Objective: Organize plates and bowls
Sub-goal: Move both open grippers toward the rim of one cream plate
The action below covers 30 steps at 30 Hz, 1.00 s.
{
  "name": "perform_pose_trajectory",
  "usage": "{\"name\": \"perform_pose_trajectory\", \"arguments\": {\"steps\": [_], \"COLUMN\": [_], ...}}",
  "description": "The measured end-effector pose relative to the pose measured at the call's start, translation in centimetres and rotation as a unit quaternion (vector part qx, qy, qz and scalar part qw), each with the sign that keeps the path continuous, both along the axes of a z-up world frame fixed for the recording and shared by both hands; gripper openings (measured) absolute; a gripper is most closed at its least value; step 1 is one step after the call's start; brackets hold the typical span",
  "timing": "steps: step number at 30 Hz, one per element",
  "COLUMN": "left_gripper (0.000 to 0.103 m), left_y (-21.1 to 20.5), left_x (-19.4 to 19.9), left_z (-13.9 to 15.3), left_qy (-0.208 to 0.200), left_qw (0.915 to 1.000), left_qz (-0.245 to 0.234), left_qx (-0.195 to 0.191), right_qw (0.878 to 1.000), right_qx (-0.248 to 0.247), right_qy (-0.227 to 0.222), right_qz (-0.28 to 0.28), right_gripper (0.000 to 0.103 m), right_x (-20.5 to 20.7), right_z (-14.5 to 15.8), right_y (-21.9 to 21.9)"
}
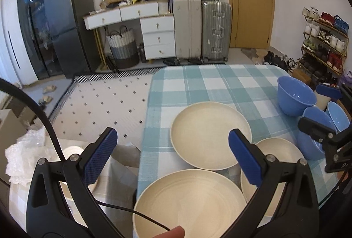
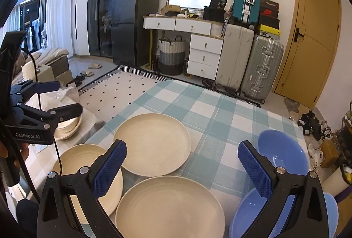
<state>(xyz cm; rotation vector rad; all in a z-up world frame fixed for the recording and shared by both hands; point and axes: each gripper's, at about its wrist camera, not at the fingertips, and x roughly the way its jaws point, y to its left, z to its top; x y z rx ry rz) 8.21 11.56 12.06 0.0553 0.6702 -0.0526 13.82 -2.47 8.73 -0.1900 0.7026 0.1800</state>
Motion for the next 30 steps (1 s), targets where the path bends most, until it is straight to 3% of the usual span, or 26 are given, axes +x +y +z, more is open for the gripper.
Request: {"name": "perform_pose_trajectory", "arguments": {"steps": [13,30], "left_gripper": [0.097,0.094], "left_y": [-0.7,-0.2], "left_x": [9.1,15.9], "left_z": [-6.5,-12.5], "left_qy": [0.075,0.154], "left_qw": [0.9970,0.9878], "left_qz": [-0.006,-0.004], "left_qx": [-0.014,-0.024], "right_qw": [0.997,0.988], "right_qx": [0.007,0.019], "right_qy": [0.070,0.154], "right_qz": [-0.010,-0.022], "right_gripper": [0.103,0.100], "right_x": [6.2,11.4], "right_z": [-4.3,-9.5], "right_y": [0.7,0.6]}}
